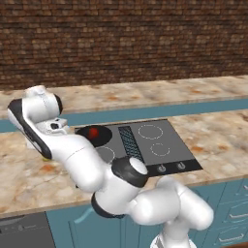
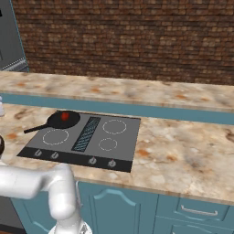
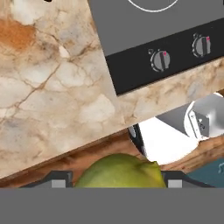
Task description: Put the lemon and bell pepper in the pan. Then turn on the rear left burner and set the heat to medium.
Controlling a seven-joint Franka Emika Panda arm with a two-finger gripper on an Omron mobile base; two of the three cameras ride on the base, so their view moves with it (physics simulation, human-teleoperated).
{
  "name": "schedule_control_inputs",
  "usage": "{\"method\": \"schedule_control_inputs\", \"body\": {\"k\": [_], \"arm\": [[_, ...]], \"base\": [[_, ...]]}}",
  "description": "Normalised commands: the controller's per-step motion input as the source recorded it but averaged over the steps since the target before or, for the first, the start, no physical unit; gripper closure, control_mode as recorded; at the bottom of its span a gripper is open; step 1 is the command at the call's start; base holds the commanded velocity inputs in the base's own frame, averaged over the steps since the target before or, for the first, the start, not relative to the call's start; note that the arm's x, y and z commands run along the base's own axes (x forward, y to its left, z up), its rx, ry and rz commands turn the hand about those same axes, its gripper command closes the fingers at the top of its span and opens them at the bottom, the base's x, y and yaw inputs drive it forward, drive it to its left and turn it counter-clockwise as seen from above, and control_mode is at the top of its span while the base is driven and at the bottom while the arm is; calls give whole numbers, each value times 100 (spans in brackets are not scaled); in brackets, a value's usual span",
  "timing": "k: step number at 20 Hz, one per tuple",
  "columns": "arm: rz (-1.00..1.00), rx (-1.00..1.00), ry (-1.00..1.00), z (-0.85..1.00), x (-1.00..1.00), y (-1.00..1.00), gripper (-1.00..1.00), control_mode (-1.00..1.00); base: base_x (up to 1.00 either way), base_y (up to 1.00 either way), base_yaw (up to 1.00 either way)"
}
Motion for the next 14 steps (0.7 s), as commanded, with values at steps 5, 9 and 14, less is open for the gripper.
{"method": "schedule_control_inputs", "body": {"k": [5, 9, 14], "arm": [[-12, -16, -23, 5, 14, -96, 100, -100], [0, -18, -58, 16, 10, -86, 100, -100], [0, 7, -16, 13, 48, -92, 100, -100]], "base": [[0, 0, 0], [0, 0, 0], [0, 0, 0]]}}
